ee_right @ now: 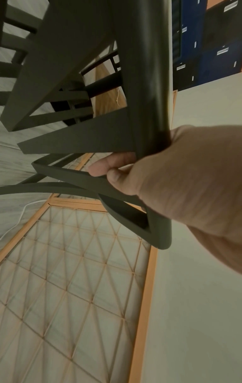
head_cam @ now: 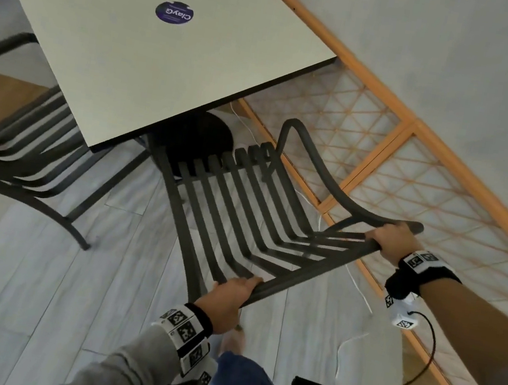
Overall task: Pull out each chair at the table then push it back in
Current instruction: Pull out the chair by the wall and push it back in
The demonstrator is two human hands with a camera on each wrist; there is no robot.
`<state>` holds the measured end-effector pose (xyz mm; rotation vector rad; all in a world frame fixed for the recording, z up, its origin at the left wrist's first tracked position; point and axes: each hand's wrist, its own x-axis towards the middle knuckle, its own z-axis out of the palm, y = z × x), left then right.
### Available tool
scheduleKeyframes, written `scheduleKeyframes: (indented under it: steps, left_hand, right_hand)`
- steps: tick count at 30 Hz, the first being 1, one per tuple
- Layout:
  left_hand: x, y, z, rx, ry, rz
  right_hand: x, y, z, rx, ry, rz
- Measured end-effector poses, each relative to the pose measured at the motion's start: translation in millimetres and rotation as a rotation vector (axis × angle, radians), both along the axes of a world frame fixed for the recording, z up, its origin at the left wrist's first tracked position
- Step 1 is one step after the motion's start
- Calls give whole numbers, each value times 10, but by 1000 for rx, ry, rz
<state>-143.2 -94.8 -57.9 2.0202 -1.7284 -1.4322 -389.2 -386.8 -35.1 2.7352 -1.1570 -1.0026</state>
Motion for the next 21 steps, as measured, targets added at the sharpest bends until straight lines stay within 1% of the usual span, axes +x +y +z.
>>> scheduleKeyframes:
  steps: [5, 9, 16, 21]
  left_hand:
    - [18, -292, 28, -35, 22, 47]
    - [143, -481, 36, -74, 27, 109]
    - [426, -847, 20, -63, 25, 165]
    - [573, -1020, 56, -61, 22, 176]
  right_hand:
    - [225, -336, 66, -5, -16, 30]
    - [450, -596, 73, -11, -37, 59]
    - [802, -1049, 29, -8, -55, 68]
    - [1008, -1234, 70, 5, -82, 84]
